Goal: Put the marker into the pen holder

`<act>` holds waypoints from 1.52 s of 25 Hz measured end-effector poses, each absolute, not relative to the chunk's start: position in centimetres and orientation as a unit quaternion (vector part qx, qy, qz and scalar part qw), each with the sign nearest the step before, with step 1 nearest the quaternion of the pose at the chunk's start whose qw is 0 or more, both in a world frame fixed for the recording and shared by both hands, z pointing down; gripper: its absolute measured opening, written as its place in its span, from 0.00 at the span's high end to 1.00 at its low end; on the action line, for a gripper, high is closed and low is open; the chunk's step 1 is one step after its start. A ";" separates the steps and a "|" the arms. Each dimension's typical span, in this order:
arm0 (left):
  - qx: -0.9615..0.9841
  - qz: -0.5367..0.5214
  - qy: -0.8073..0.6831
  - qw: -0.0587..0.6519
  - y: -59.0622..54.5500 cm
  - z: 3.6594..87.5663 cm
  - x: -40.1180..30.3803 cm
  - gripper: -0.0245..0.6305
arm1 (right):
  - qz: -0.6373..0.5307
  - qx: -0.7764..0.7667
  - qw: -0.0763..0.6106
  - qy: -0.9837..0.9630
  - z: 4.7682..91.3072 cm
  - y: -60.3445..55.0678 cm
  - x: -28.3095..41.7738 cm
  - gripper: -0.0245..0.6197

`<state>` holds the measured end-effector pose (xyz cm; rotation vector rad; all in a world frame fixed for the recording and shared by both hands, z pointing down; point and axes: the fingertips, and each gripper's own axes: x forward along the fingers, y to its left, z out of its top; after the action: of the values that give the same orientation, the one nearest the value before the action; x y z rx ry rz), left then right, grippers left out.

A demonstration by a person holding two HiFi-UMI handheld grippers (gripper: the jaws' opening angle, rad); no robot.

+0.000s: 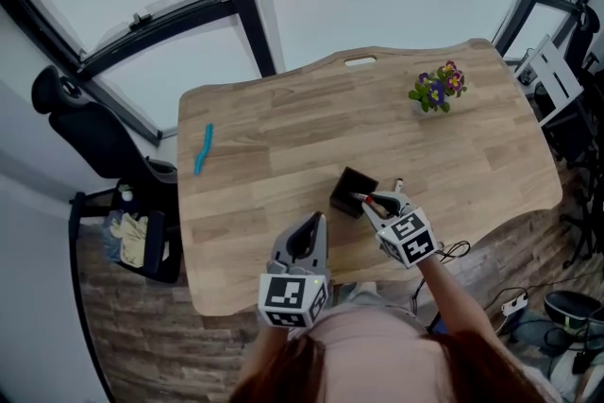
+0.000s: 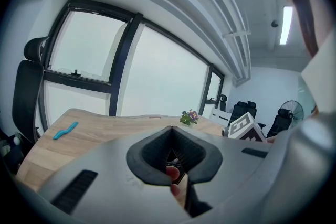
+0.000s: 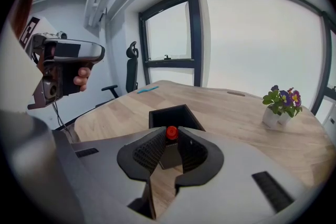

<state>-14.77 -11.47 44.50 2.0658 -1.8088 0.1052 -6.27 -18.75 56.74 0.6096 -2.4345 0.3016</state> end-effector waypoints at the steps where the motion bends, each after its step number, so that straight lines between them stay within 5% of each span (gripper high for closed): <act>1: 0.737 0.038 -0.646 0.196 -11.5 44.5 -14.8 0.96 | 0.115 0.230 0.303 -0.918 56.8 -18.8 -6.3 0.87; 23: 0.749 0.037 -0.632 0.194 -12.0 44.2 -14.4 0.96 | 0.126 0.266 0.253 -0.922 54.6 -19.3 -5.9 0.82; 38: 0.778 0.041 -0.598 0.189 -12.7 43.9 -11.9 0.96 | 0.141 0.342 0.237 -0.898 54.8 -19.2 -0.6 0.88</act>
<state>-11.93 -12.65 43.95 2.1879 -1.6816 0.1143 -0.61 -19.19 54.78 0.9379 -2.4631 0.3872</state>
